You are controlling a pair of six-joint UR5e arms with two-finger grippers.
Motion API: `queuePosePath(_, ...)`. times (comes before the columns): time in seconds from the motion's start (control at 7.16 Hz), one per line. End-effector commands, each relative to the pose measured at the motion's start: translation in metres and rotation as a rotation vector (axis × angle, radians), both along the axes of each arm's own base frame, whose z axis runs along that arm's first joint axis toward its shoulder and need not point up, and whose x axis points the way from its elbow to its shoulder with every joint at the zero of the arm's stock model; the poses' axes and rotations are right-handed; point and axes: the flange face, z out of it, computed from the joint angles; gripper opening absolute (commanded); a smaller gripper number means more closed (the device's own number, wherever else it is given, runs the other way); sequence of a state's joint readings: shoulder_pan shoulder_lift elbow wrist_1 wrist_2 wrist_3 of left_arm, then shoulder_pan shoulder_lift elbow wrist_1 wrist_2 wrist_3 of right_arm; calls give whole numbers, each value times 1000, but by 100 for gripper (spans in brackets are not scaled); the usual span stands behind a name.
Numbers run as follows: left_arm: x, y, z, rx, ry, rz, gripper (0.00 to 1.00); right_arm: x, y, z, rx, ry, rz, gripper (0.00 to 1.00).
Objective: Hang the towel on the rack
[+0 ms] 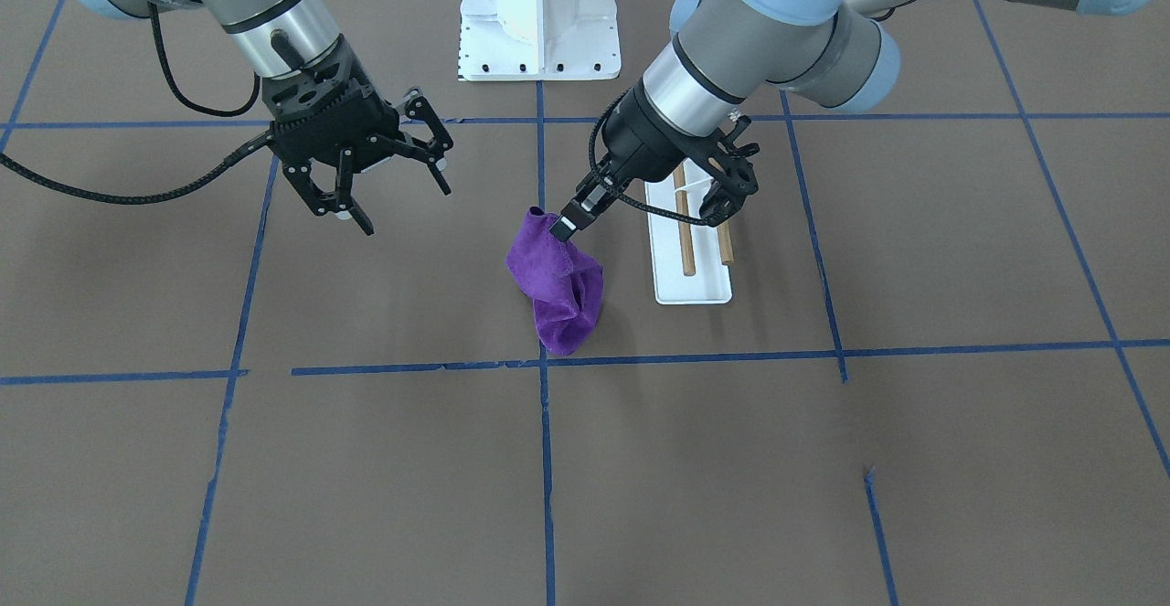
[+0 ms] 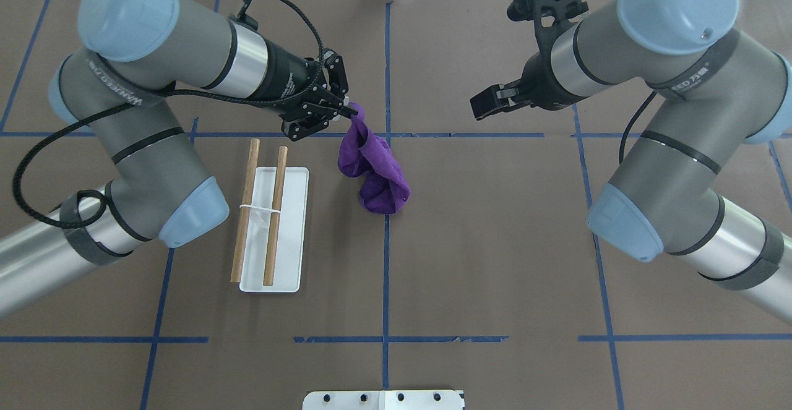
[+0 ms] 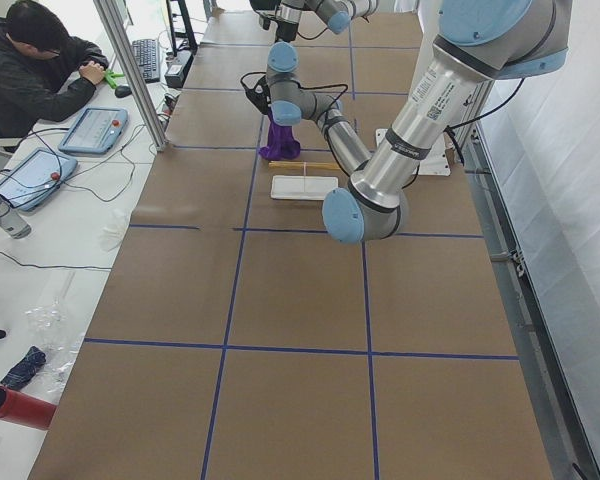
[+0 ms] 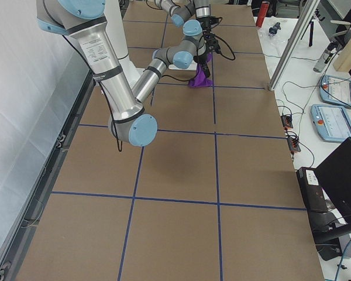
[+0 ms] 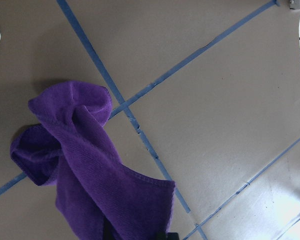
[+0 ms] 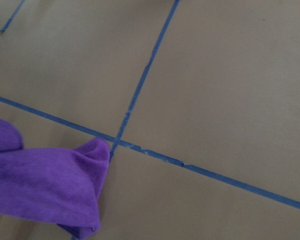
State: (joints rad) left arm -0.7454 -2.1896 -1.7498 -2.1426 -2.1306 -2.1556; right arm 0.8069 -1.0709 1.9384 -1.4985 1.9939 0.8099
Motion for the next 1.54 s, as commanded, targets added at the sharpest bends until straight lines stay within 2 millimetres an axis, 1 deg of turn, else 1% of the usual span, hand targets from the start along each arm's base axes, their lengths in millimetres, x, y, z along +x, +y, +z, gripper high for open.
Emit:
queuePosePath(0.0,-28,9,31,139,-39,86,0,21,-32,39,-69,107,-37,100)
queuePosePath(0.14,-44,10,41,230,-61,87,0,33,-53,74,-35,199,-98,100)
queuePosePath(0.28,-58,24,69,295,-94,109,0,52,-70,104,15,261,-153,100)
queuePosePath(0.42,-67,31,85,344,-113,137,0,79,-78,132,59,307,-191,100)
queuePosePath(0.56,-80,33,107,403,-144,164,0,110,-88,158,81,320,-245,100)
queuePosePath(0.7,-90,40,133,458,-181,188,0,146,-93,186,103,327,-288,100)
queuePosePath(0.84,-113,33,162,518,-235,188,0,170,-101,208,113,329,-322,100)
queuePosePath(0.98,-127,34,192,571,-286,209,0,172,-105,219,116,336,-338,100)
queuePosePath(1.12,-131,37,213,628,-319,245,0,181,-110,226,124,343,-348,100)
queuePosePath(1.4,-132,27,235,618,-353,250,0,192,-110,234,131,349,-354,100)
